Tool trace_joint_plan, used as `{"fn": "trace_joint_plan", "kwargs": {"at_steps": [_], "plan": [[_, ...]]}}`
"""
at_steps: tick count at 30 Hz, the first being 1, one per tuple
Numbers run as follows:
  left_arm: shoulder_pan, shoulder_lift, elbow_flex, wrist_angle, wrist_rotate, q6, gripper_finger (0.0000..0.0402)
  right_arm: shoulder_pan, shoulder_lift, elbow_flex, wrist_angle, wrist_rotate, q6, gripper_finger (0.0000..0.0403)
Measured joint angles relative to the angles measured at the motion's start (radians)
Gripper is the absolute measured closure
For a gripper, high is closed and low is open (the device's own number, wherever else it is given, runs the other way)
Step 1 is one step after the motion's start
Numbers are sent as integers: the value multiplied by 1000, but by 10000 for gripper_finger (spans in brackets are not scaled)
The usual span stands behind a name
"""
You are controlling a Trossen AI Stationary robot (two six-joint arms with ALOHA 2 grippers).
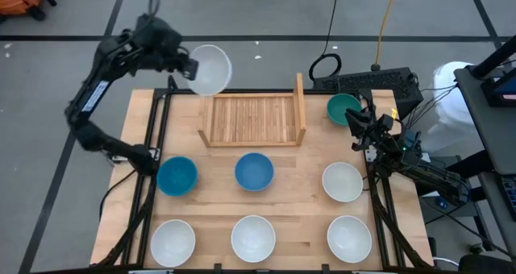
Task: Place and stack bowls onto a shelf
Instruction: Put the white bowl on the shelf
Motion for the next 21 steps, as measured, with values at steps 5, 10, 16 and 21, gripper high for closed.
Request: {"fn": "trace_joint_plan", "kwargs": {"at_steps": [5, 10, 16, 21], "plan": [[-53, 148, 157, -97, 8, 82, 394, 0, 0, 0, 0, 0, 0, 325], [-63, 258, 211, -158, 7, 119, 394, 0, 0, 0, -2, 0, 0, 325], [-62, 352, 211, -177, 55, 131, 394, 0, 0, 0, -37, 0, 0, 325], [-64, 410, 211, -146, 96, 150, 394, 0, 0, 0, -55, 0, 0, 325]]}}
